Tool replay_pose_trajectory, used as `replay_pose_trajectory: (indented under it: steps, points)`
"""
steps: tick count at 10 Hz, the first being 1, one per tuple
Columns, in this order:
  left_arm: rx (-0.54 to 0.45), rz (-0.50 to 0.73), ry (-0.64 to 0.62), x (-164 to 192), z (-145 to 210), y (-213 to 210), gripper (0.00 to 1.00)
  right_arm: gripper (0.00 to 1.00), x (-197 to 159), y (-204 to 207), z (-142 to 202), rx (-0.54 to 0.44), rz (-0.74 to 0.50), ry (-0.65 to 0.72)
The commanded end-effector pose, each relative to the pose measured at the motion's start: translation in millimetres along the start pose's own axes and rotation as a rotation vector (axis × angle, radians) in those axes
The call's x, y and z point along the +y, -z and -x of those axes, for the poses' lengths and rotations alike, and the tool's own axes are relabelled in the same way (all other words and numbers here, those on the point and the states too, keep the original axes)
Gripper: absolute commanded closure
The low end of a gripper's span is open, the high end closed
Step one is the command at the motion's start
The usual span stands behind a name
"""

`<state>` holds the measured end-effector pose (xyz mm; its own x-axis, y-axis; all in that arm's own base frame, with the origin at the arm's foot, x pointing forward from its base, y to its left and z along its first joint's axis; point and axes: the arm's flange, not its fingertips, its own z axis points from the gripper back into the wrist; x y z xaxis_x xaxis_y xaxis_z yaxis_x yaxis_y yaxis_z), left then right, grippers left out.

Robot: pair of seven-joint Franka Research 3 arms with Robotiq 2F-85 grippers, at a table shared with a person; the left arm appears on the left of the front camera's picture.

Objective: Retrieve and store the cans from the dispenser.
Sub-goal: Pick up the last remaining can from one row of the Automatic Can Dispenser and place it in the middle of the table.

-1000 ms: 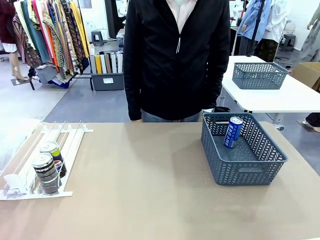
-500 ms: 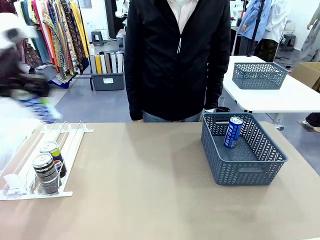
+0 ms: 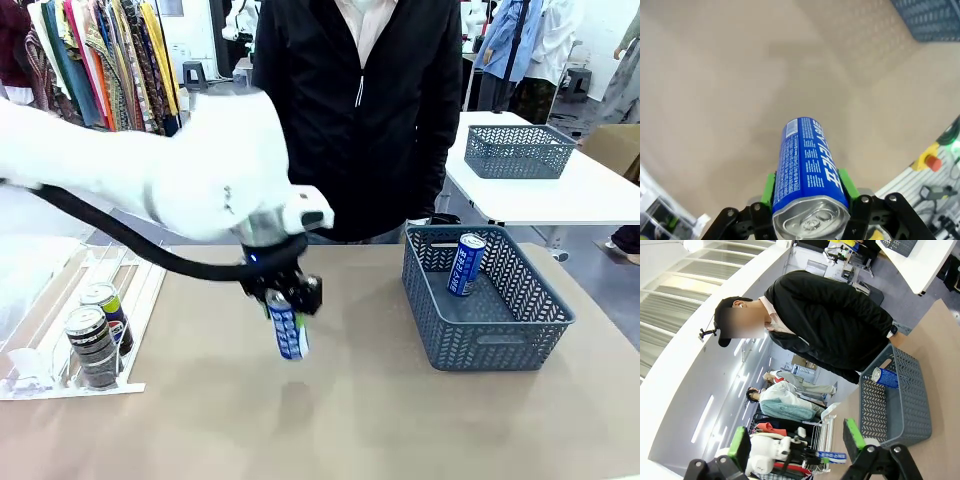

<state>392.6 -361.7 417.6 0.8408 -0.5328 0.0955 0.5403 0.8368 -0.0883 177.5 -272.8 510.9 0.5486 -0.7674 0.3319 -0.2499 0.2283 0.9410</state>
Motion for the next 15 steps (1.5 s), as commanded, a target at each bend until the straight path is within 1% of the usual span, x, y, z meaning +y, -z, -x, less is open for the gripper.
replay_pose_trajectory:
  steps: [1,2,5,7,8,9,10,11,13,15]
  points:
    - [0.061,-0.019,0.047,0.3,-14.7,7.4,1.0,0.0,1.0,3.0,-3.0,-0.016,-0.027,-0.025]
    - [0.07,-0.041,0.053,-1.8,-14.3,17.9,1.0,0.0,1.0,3.0,-3.0,-0.016,-0.027,-0.025]
    - [0.056,-0.056,0.03,4.6,-15.9,17.7,1.0,0.0,1.0,3.0,-3.0,-0.016,-0.027,-0.025]
    - [0.084,-0.057,0.039,3.6,-14.1,24.7,1.0,0.0,1.0,3.0,-3.0,-0.016,-0.027,-0.025]
    - [0.088,-0.06,0.047,2.2,-13.2,26.4,0.96,0.0,1.0,3.0,-3.0,-0.016,-0.027,-0.025]
    - [0.088,-0.067,0.048,2.1,-13.7,26.7,0.54,0.0,1.0,3.0,-3.0,-0.016,-0.027,-0.025]
    - [0.08,-0.076,0.054,1.6,-12.4,25.9,0.0,0.0,1.0,3.0,-3.0,-0.016,-0.027,-0.025]
    - [0.069,-0.088,0.052,2.5,-12.5,25.5,0.0,0.0,1.0,3.0,-3.0,-0.016,-0.027,-0.025]
    - [0.049,-0.066,0.041,6.2,-9.2,18.5,0.0,0.0,1.0,3.0,-3.0,-0.016,-0.027,-0.025]
    - [-0.03,-0.051,0.01,12.0,6.3,-23.8,0.0,0.0,1.0,3.0,-3.0,-0.016,-0.027,-0.025]
